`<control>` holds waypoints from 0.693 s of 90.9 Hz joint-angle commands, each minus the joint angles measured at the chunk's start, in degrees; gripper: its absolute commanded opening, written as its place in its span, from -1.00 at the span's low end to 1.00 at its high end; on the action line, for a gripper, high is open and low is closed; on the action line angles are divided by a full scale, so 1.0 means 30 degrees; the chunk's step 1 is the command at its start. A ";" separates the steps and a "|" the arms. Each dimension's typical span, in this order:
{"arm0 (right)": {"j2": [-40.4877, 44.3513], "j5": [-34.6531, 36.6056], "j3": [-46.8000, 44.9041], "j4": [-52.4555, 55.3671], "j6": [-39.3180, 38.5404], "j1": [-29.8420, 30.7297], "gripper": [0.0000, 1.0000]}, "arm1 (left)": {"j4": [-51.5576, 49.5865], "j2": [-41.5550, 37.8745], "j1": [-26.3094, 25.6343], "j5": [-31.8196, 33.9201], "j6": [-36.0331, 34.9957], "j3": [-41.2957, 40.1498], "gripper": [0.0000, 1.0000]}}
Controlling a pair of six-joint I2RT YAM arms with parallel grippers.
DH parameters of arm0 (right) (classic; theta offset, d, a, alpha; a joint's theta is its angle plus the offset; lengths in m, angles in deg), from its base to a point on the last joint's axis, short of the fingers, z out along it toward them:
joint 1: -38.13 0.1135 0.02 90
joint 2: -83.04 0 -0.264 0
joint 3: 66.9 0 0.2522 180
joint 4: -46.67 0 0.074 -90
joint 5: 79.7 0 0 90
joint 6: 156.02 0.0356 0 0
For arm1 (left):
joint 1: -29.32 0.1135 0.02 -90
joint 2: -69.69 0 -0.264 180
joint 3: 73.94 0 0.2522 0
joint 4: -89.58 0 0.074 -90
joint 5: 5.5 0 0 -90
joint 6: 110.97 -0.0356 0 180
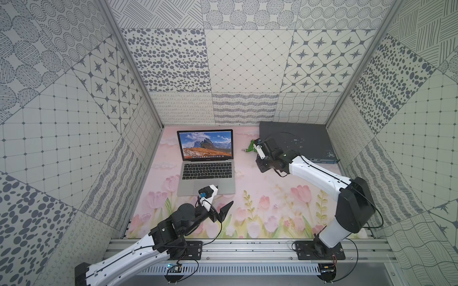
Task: Remove the wireless mouse receiver from the laptop
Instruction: Place the mouse at the center of the board.
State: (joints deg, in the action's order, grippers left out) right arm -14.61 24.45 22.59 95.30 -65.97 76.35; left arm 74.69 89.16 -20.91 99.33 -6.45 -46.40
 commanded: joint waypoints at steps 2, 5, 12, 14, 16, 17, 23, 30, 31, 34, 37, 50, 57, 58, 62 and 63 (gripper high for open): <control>-0.1412 0.4007 0.0658 -0.0317 -0.3337 0.0825 -0.52 | -0.2964 -0.0300 0.0104 0.3331 0.1884 0.0256 0.97; -0.1645 0.4111 0.0635 -0.0711 -0.3615 0.1005 -0.52 | -0.2939 -0.0305 0.0091 0.3324 0.1826 0.0257 0.97; -0.2280 0.5180 0.0471 -0.1544 -0.4402 0.1516 -0.52 | -0.2916 -0.0281 0.0105 0.3296 0.1655 0.0226 0.97; -0.2467 0.5477 0.0413 -0.1809 -0.4769 0.1709 -0.51 | -0.2886 -0.0300 0.0098 0.3269 0.1617 0.0237 0.97; -0.2653 0.5631 0.0318 -0.2037 -0.5176 0.1903 -0.50 | -0.2857 -0.0305 0.0096 0.3262 0.1585 0.0203 0.97; -0.2748 0.5716 0.0283 -0.2128 -0.5351 0.1980 -0.49 | -0.2852 -0.0305 0.0101 0.3246 0.1580 0.0192 0.97; -0.3357 0.6378 0.0185 -0.2595 -0.6095 0.2462 -0.45 | -0.3071 -0.0248 0.0105 0.3256 0.2016 0.0304 0.97; -0.3844 0.6386 -0.0184 -0.2998 -0.6745 0.2887 -0.42 | -0.3100 -0.0140 0.0156 0.3297 0.2192 0.0315 0.97; -0.3900 0.6430 -0.0276 -0.3136 -0.6839 0.2940 -0.41 | -0.3106 -0.0121 0.0145 0.3337 0.2235 0.0322 0.97; -0.4051 0.6538 -0.0499 -0.3477 -0.7082 0.3086 -0.40 | -0.3125 -0.0078 0.0140 0.3434 0.2327 0.0364 0.97; -0.4220 0.6570 -0.0692 -0.3732 -0.7303 0.3192 -0.39 | -0.3120 -0.0032 0.0154 0.3512 0.2354 0.0399 0.97; -0.4682 0.6883 -0.1106 -0.4398 -0.7598 0.3528 -0.35 | -0.3108 0.0030 0.0182 0.3523 0.2336 0.0384 0.97; -0.4767 0.6848 -0.1262 -0.4571 -0.7579 0.3674 -0.29 | -0.3101 0.0021 0.0178 0.3533 0.2308 0.0379 0.97; -0.4771 0.6866 -0.1299 -0.4582 -0.7578 0.3700 -0.26 | -0.3092 0.0018 0.0186 0.3528 0.2293 0.0383 0.97; -0.4761 0.6942 -0.1419 -0.4682 -0.7555 0.3772 -0.17 | -0.3060 0.0031 0.0189 0.3568 0.2242 0.0357 0.97; -0.4753 0.6927 -0.1450 -0.4711 -0.7551 0.3793 -0.16 | -0.3042 0.0038 0.0191 0.3560 0.2216 0.0357 0.97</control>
State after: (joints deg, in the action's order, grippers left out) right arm -28.03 44.30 19.75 84.44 -87.76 87.26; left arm 65.68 89.05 -20.61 108.08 -0.85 -46.05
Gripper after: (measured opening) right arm 0.376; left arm 0.984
